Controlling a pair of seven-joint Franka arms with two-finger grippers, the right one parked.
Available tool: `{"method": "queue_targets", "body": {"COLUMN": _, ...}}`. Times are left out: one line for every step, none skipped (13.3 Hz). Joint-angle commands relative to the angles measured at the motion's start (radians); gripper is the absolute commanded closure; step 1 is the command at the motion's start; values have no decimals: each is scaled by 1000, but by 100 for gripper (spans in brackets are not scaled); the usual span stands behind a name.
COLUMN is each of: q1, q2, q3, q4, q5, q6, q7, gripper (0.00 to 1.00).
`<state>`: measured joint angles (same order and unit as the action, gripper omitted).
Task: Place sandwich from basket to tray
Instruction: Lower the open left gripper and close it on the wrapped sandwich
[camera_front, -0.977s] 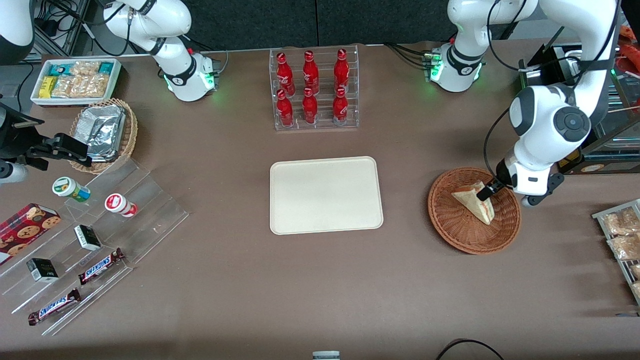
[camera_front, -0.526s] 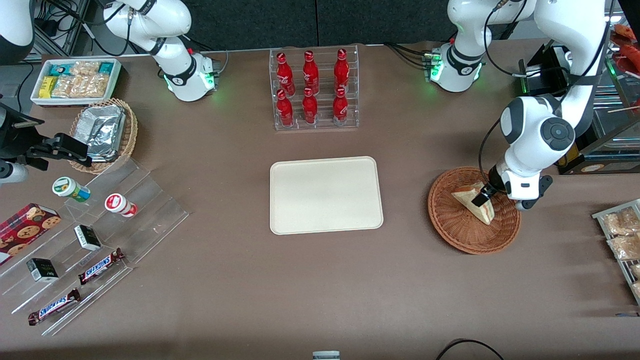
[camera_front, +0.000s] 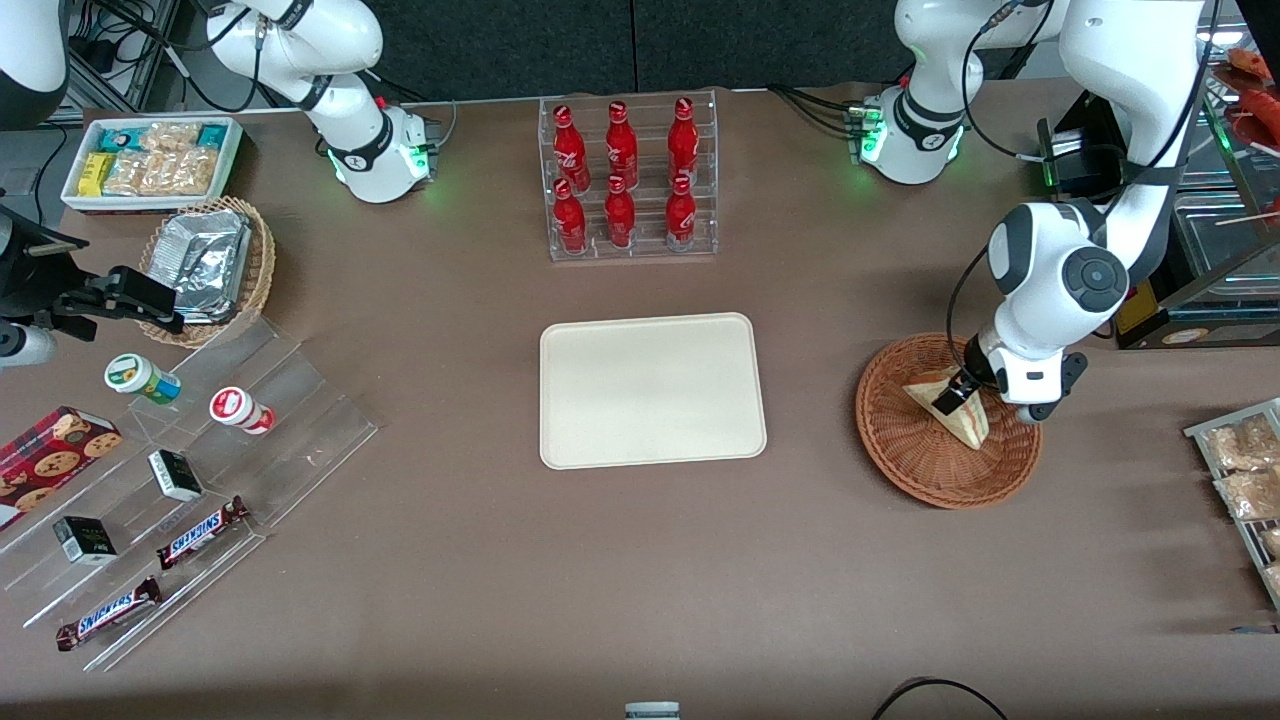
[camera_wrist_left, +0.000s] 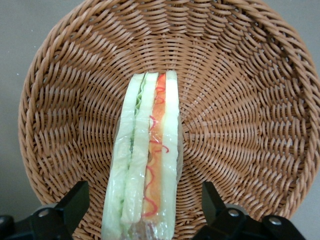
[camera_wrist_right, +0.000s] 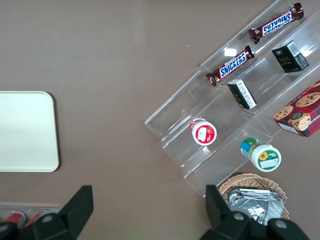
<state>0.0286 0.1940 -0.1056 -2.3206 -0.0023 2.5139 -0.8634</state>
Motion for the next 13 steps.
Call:
{"method": "queue_targets", "body": {"q1": -7, "q2": 12, "q3": 1, "q4": -8, "q5": -8, "q6": 3, "q7": -11, "gripper": 42}}
{"method": "queue_targets", "body": {"q1": -7, "q2": 18, "q3": 3, "q4": -8, "q5": -8, "q6": -3, "q7": -8, "gripper": 73}}
{"method": "queue_targets", "body": {"q1": -7, "q2": 27, "q3": 3, "q4": -6, "q5": -8, "q6": -9, "q7": -14, "gripper": 100}}
{"method": "queue_targets", "body": {"q1": -7, "q2": 36, "q3": 1, "q4": -5, "q5": -8, "q6": -9, "q7": -19, "gripper": 100}}
{"method": "queue_targets", "body": {"q1": -6, "q2": 39, "q3": 1, "q4": 0, "q5": -7, "q6": -10, "q7": -17, "gripper": 100}}
{"method": "queue_targets", "body": {"q1": -4, "q2": 38, "q3": 0, "q4": 4, "q5": -5, "q6": -13, "q7": -16, "gripper": 100}}
{"method": "queue_targets", "body": {"q1": -4, "q2": 33, "q3": 0, "q4": 13, "q5": -2, "q6": -33, "q7": -11, "gripper": 100}}
{"method": "queue_targets", "body": {"q1": -6, "q2": 30, "q3": 1, "q4": 35, "q5": 1, "q6": -71, "q7": -9, "gripper": 100}}
{"method": "queue_targets", "body": {"q1": -6, "q2": 21, "q3": 0, "q4": 59, "q5": 4, "q6": -116, "q7": -9, "gripper": 100}}
{"method": "queue_targets", "body": {"q1": -9, "q2": 13, "q3": -2, "q4": 94, "q5": 5, "q6": -172, "q7": -9, "gripper": 100}}
{"method": "queue_targets", "body": {"q1": -18, "q2": 12, "q3": -5, "q4": 145, "q5": 16, "q6": -249, "q7": -9, "gripper": 100}}
{"method": "queue_targets", "body": {"q1": -47, "q2": 13, "q3": -5, "q4": 205, "q5": 33, "q6": -335, "q7": -13, "gripper": 100}}
{"method": "queue_targets", "body": {"q1": -74, "q2": 15, "q3": -5, "q4": 263, "q5": 38, "q6": -412, "q7": -13, "gripper": 100}}
